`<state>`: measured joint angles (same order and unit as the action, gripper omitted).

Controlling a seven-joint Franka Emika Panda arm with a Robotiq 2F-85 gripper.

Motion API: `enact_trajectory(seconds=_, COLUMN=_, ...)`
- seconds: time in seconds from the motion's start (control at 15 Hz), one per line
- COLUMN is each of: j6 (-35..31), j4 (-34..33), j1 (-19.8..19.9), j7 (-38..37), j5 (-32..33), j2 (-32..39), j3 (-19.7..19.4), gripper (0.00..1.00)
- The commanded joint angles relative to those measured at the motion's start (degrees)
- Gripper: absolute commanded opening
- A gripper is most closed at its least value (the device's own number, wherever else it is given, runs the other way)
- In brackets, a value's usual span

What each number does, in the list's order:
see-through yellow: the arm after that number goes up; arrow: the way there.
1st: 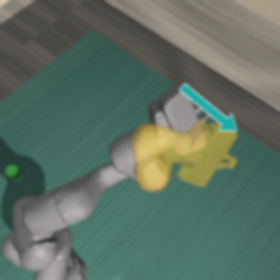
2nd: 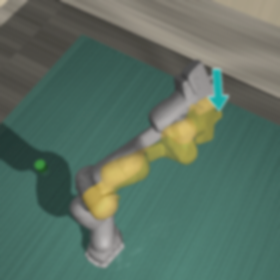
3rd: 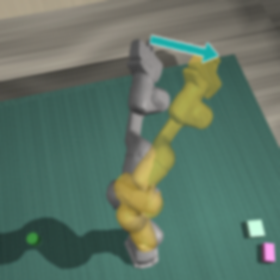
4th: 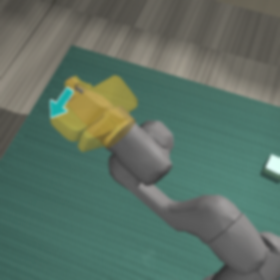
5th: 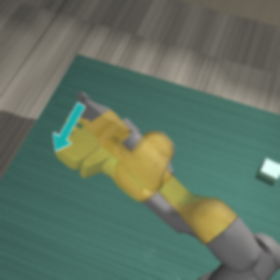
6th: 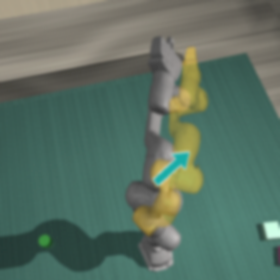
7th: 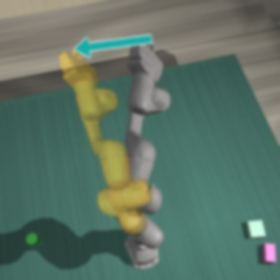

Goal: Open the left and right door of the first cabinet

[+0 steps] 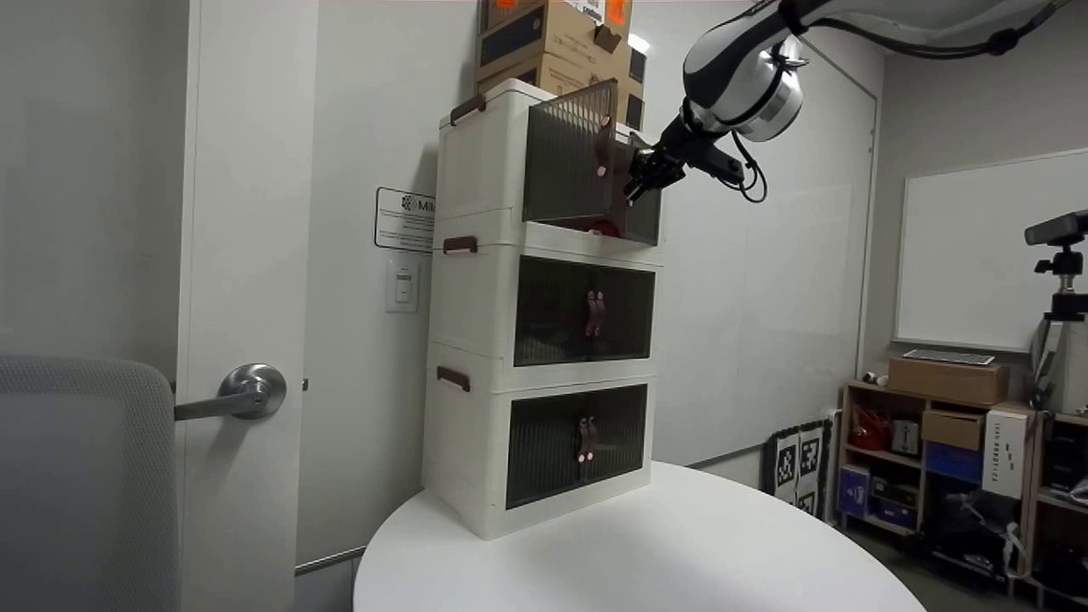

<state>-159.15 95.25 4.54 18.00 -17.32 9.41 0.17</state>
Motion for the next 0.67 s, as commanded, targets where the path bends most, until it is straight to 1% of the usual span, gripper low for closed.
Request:
enact_trajectory(seconds=0.0, j6=-9.1, j4=14.3, j1=-3.8, j7=-15.4, j5=13.0, j2=-9.0, j3=-5.1, gripper=0.05)
enact_trajectory(seconds=0.07, j6=-11.1, j4=17.4, j1=-4.4, j7=-19.8, j5=17.0, j2=-10.9, j3=-6.8, gripper=0.05)
enact_trajectory(seconds=0.13, j6=-11.5, j4=20.6, j1=-4.3, j7=-24.3, j5=21.7, j2=-14.7, j3=-8.3, gripper=0.05)
enact_trajectory(seconds=0.2, j6=-13.0, j4=23.8, j1=-3.3, j7=-28.8, j5=26.5, j2=-17.2, j3=-9.0, gripper=0.05)
enact_trajectory(seconds=0.27, j6=-12.7, j4=25.6, j1=-0.7, j7=-33.3, j5=31.4, j2=-19.4, j3=-8.1, gripper=0.05)
enact_trajectory(seconds=0.33, j6=-12.1, j4=27.4, j1=3.0, j7=-37.7, j5=36.1, j2=-21.8, j3=-6.2, gripper=0.05)
enact_trajectory(seconds=0.53, j6=-9.4, j4=32.7, j1=16.1, j7=-50.9, j5=47.6, j2=-29.5, j3=1.5, gripper=0.05)
enact_trajectory(seconds=0.6, j6=-8.5, j4=34.7, j1=19.6, j7=-55.3, j5=50.5, j2=-32.8, j3=3.7, gripper=0.05)
